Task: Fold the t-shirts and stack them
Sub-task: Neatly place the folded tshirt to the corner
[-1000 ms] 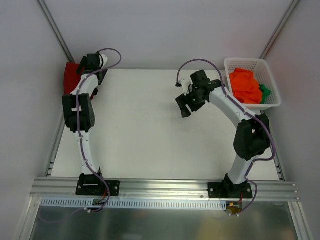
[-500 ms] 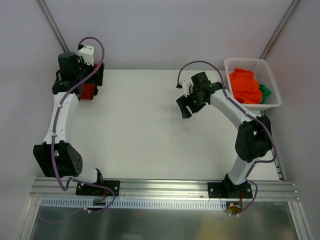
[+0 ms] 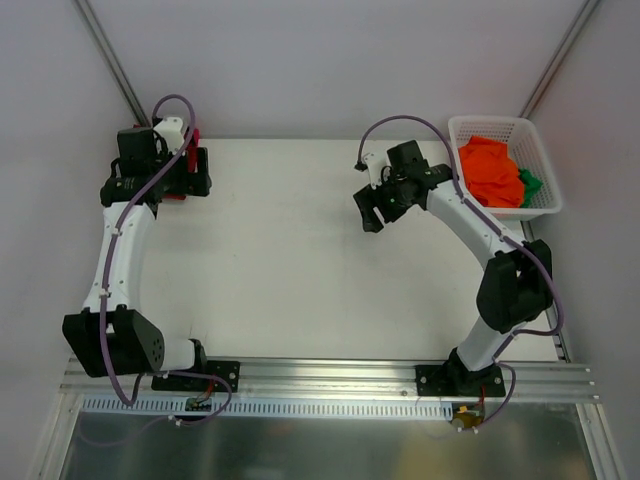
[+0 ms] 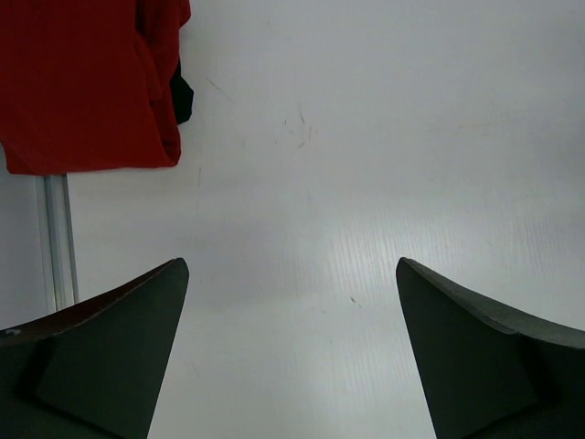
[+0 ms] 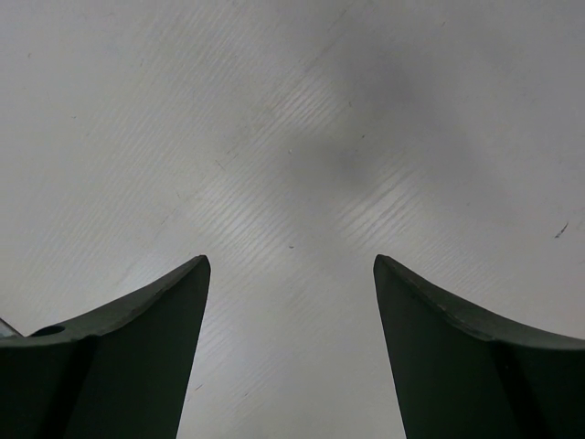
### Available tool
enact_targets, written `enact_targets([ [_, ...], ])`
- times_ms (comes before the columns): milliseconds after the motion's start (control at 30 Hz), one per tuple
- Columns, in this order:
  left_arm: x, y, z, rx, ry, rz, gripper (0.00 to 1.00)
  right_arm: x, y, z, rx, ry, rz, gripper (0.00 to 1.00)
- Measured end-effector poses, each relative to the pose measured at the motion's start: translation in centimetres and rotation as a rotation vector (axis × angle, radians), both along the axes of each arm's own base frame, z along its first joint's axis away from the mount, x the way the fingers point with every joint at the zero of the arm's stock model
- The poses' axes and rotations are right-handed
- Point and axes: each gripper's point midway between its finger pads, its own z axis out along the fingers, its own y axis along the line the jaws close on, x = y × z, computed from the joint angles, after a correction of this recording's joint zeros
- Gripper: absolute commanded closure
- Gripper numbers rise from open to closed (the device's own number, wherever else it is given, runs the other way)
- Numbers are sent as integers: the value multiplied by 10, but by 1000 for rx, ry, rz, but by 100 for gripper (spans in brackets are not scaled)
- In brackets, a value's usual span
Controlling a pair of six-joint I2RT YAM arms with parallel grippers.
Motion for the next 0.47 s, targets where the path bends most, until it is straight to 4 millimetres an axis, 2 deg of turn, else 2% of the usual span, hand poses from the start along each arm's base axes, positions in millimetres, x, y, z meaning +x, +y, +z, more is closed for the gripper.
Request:
enact_targets([
  [100, -13, -1, 6, 11, -21, -4, 1, -1, 0, -1, 0, 1, -3, 24],
  [300, -28, -2, 34, 23, -107, -5, 1, -6, -3, 0, 2, -2, -3, 24],
  [467, -31, 0, 34, 37, -113, 10, 1, -8, -3, 8, 15, -27, -2, 23],
])
